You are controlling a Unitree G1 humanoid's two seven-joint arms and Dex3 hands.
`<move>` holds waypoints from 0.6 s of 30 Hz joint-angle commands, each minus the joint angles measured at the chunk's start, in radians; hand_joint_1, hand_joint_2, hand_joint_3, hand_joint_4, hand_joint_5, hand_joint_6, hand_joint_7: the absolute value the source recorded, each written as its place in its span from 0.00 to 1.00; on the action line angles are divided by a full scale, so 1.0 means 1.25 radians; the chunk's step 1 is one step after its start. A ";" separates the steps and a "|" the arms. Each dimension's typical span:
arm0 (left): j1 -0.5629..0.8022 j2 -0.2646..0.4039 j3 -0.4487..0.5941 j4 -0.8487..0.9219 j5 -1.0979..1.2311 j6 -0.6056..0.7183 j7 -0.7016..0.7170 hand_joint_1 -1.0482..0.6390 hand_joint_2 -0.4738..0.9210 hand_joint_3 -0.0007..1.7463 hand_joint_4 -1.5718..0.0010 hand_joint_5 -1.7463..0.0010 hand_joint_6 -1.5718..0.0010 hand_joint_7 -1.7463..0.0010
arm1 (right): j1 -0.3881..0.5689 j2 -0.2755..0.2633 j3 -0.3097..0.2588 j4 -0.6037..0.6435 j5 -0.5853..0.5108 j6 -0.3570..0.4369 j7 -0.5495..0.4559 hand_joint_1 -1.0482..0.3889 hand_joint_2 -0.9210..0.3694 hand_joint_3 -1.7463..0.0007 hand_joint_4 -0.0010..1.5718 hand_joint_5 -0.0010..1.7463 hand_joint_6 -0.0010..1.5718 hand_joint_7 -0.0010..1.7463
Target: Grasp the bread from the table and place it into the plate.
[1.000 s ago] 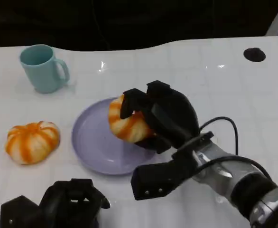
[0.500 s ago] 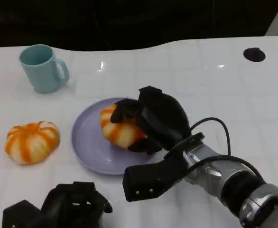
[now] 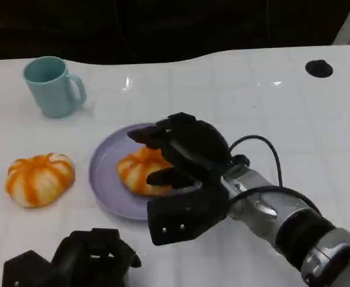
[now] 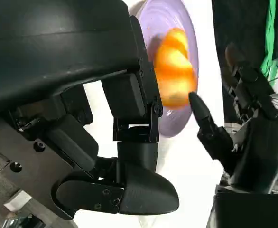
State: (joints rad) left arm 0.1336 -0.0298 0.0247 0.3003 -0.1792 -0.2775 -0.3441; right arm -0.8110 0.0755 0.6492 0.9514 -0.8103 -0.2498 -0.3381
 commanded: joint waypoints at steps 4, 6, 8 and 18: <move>-0.001 0.009 0.001 -0.008 0.013 -0.004 0.020 0.00 0.73 0.40 0.00 0.29 0.09 0.55 | 0.052 -0.050 -0.007 -0.131 0.010 0.023 0.068 0.18 0.00 0.76 0.08 0.15 0.19 0.00; 0.000 0.008 -0.001 -0.009 0.012 -0.004 0.017 0.00 0.72 0.40 0.00 0.29 0.09 0.55 | 0.069 -0.059 -0.011 -0.163 0.012 0.027 0.075 0.20 0.00 0.77 0.09 0.16 0.20 0.01; 0.003 0.006 -0.003 -0.011 0.010 -0.005 0.016 0.00 0.72 0.41 0.00 0.29 0.10 0.55 | 0.085 -0.070 -0.015 -0.195 0.013 0.028 0.081 0.21 0.00 0.78 0.10 0.17 0.20 0.01; 0.005 0.003 -0.007 -0.015 0.004 0.000 0.021 0.00 0.72 0.41 0.00 0.28 0.10 0.54 | 0.188 -0.125 -0.073 -0.312 0.078 -0.058 0.070 0.31 0.00 0.83 0.23 0.23 0.28 0.03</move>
State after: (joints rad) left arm 0.1363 -0.0335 0.0123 0.2882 -0.1708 -0.2783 -0.3240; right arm -0.6045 -0.0491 0.5863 0.6013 -0.7456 -0.2888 -0.2456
